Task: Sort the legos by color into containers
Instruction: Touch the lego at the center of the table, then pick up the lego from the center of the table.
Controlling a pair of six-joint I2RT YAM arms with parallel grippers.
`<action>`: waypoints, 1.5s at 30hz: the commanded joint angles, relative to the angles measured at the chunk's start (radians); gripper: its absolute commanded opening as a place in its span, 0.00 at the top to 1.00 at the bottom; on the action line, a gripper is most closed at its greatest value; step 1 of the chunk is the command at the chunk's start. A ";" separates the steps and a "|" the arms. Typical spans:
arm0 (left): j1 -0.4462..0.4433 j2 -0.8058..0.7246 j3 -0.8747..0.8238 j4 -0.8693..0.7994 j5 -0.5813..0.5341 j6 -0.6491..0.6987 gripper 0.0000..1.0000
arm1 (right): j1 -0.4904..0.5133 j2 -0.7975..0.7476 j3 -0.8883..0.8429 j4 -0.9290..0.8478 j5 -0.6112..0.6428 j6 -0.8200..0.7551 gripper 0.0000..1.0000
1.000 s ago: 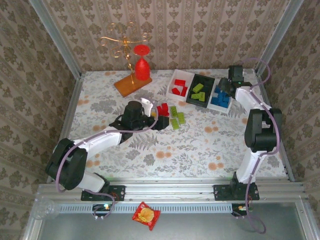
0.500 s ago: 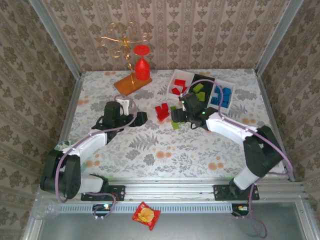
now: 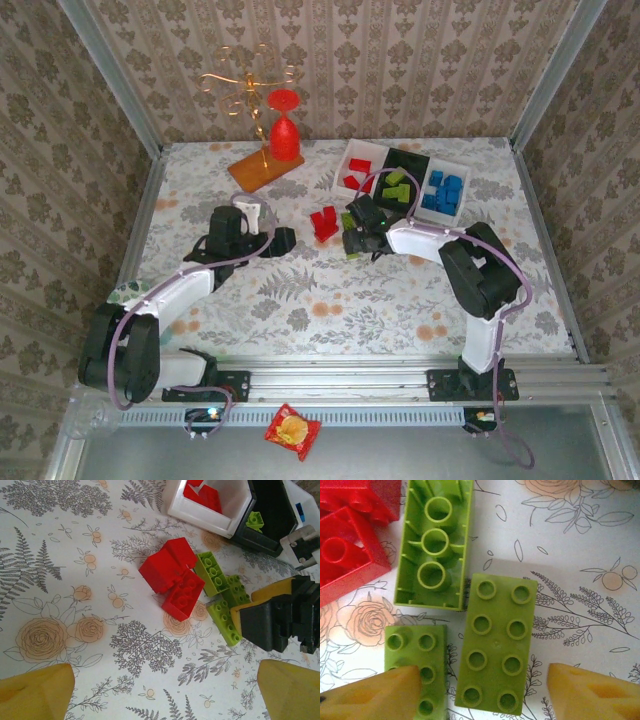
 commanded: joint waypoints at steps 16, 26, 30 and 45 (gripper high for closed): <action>-0.027 -0.001 -0.012 0.014 -0.017 -0.005 0.05 | -0.083 0.007 -0.032 0.050 -0.070 0.053 0.55; -0.034 0.011 -0.011 0.023 -0.021 -0.009 0.05 | -0.138 -0.002 -0.062 0.078 -0.149 0.076 0.57; -0.037 0.026 -0.001 0.023 -0.017 -0.009 0.05 | -0.156 -0.016 -0.079 0.082 -0.165 0.078 0.57; -0.050 0.043 0.003 0.034 -0.013 -0.010 0.05 | -0.113 0.010 -0.040 0.003 0.000 0.005 0.69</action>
